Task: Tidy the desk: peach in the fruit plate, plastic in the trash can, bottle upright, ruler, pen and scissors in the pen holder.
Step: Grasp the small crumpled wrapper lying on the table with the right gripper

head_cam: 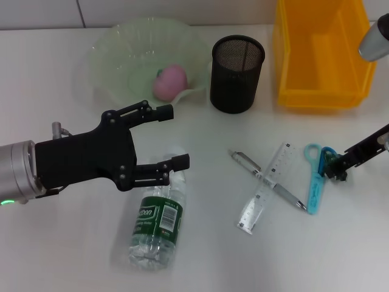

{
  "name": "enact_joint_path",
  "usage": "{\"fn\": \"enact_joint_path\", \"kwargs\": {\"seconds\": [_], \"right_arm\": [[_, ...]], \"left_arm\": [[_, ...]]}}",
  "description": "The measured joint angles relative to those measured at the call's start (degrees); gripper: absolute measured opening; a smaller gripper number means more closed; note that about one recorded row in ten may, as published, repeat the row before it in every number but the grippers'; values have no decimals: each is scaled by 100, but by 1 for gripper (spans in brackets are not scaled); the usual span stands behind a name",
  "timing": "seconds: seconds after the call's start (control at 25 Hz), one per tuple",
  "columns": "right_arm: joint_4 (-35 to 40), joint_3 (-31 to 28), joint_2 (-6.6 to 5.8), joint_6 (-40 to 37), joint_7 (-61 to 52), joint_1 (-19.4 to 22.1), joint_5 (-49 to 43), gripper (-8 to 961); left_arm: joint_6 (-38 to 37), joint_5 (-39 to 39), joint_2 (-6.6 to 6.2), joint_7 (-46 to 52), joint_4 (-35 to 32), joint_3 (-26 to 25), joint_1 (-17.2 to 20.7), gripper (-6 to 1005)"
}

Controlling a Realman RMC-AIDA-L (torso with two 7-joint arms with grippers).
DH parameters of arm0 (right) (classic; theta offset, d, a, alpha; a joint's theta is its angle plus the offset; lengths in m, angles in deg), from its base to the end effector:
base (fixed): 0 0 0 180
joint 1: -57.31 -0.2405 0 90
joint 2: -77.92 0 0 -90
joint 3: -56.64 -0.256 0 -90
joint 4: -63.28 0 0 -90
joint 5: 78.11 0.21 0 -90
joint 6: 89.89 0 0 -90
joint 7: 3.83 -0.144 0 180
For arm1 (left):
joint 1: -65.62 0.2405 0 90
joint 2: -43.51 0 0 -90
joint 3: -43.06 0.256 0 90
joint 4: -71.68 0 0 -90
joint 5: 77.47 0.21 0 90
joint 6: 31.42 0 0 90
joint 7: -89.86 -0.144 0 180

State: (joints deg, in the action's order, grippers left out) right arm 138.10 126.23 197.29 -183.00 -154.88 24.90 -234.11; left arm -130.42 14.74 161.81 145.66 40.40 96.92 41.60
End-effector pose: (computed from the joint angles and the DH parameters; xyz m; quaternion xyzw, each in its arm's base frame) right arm 0.2294 0.3482 0.0279 -0.8491 0.4490 -0.1931 0.2004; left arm -0.2464 0.2835 -0.0111 -0.9224 -0.0506 -0.3667 0.1101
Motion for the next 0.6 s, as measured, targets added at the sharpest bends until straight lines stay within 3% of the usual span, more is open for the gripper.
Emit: {"fn": "enact_joint_path", "kwargs": {"seconds": [0.6], "right_arm": [[-391, 256, 9, 311, -10, -94, 34, 802]], "left_arm": [[0, -1, 0, 0, 0, -7, -3, 859]]}}
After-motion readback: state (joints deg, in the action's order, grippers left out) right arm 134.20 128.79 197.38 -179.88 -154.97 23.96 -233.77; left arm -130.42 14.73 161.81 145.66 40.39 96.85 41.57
